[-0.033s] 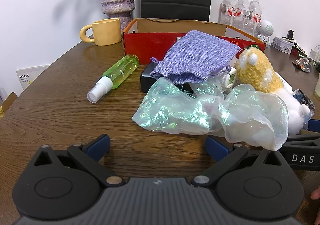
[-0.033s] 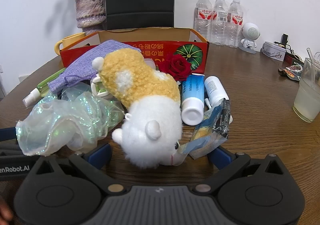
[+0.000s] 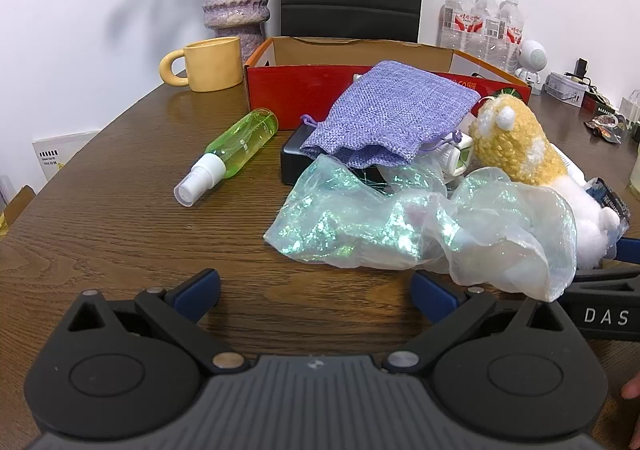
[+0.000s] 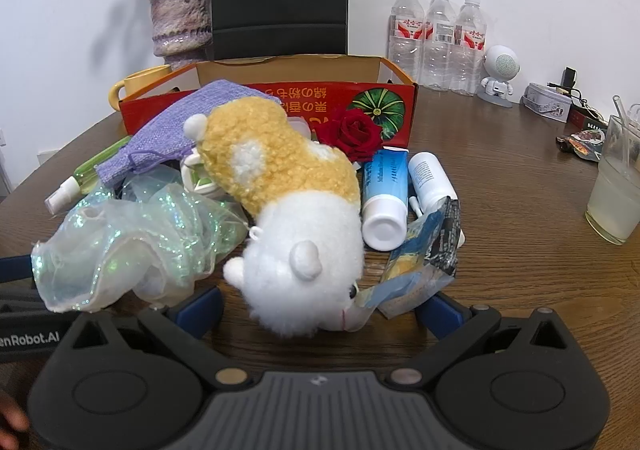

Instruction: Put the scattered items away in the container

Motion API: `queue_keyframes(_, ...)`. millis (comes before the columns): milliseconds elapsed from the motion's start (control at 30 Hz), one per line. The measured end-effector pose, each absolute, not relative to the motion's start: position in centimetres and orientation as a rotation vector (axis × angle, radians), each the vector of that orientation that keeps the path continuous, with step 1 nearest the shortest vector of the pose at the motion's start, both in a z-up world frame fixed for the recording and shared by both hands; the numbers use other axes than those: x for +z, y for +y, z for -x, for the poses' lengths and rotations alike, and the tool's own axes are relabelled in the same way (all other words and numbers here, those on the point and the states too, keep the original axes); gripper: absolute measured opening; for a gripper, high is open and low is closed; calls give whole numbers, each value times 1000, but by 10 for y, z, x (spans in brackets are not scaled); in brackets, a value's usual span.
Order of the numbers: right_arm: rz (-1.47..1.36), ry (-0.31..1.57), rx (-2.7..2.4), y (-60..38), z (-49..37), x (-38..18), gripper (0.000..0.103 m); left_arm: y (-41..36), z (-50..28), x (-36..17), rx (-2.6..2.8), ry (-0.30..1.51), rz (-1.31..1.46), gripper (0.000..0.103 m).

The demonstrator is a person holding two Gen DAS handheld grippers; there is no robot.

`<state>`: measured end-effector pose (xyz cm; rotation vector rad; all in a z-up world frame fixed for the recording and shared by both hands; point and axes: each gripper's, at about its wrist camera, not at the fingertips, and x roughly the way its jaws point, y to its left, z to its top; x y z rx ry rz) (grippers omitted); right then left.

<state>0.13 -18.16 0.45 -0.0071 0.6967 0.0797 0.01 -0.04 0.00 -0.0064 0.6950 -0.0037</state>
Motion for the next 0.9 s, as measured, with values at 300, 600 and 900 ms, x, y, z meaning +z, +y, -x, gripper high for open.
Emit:
queue_keyframes(300,7,696,78,-182,0,5,103,1,1,1,-2,699,-3,103)
queue_keyframes(600,6,696,78,-182,-1,4,103,-2,1,0,4,697,-13,103)
queue_keyframes(900,6,697,77,-182,-1,5,103,-1,1,0,3,696,-13,103)
